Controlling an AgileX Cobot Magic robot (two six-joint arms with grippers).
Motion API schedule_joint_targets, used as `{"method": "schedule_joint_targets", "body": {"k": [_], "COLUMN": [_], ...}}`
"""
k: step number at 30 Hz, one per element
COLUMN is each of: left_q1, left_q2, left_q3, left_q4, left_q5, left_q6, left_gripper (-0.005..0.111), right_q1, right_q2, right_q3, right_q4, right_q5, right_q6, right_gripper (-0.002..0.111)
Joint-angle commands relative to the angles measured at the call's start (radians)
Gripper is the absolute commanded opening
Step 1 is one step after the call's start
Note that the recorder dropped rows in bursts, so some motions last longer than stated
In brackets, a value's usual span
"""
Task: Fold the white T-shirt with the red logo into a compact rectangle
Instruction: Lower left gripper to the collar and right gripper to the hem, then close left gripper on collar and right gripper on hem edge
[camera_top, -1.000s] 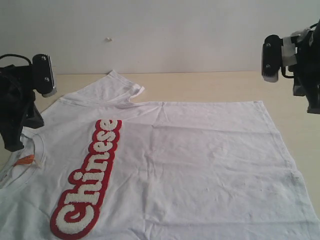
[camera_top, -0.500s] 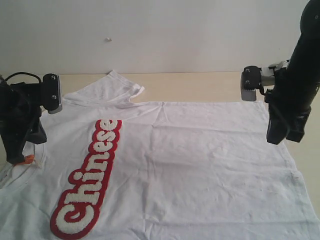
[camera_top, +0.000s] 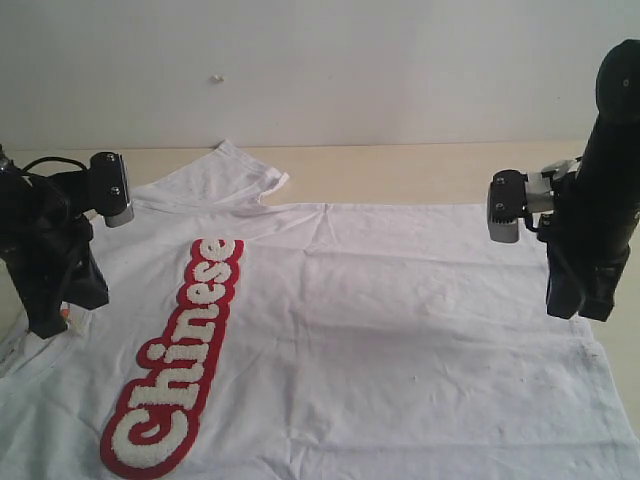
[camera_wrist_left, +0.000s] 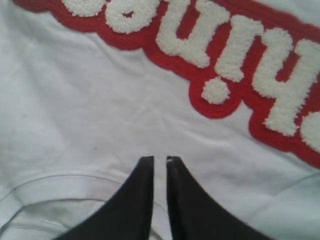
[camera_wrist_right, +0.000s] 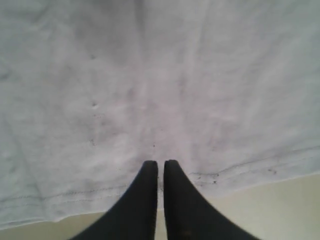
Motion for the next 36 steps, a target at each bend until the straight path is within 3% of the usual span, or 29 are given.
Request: {"method": "schedule_joint_targets", "body": {"k": [1,3,5,7,9,17,25,36], "left_q1": [-0.007,-0.007,-0.007,-0.007,-0.007,-0.007,-0.007,-0.007], "left_q2": [-0.001,-0.001,-0.001,-0.001,-0.001,-0.001,-0.001,-0.001], "left_q3": [0.0,0.008,0.022,0.031,0.031,0.031,0.031,0.031], "left_q4": [-0.017,-0.017,-0.017,-0.022,-0.022,-0.018,0.118,0.121], "left_q5": [0.026,0.023,0.023,0.023,0.029,0.0,0.082,0.079], "left_q6": [0.001,0.001,-0.03,-0.048,-0.048,-0.042,0.158,0.161], "left_gripper": [0.052,0.078,0.097,0.105,0.105,0.105,0.105,0.105], "right_q1": [0.002,0.002,0.002,0.002,0.002,0.002,0.002,0.002], "right_q2": [-0.001,-0.001,-0.001,-0.001,-0.001,-0.001,-0.001,-0.001], "right_q3": [0.006,0.006,0.006,0.006,0.006,0.001,0.001,0.004], "right_q4": [0.007,0.0,-0.005,-0.005,-0.008,-0.009,-0.016,0.032], "right_q5": [-0.009,0.004,0.004,0.004,0.004,-0.081,0.015,0.021], "right_q6": [0.035,0.038,0.038,0.034,0.03,0.028,-0.233,-0.226], "right_gripper": [0.032,0.05,0.071,0.092,0.105,0.105,0.105,0.105]}}
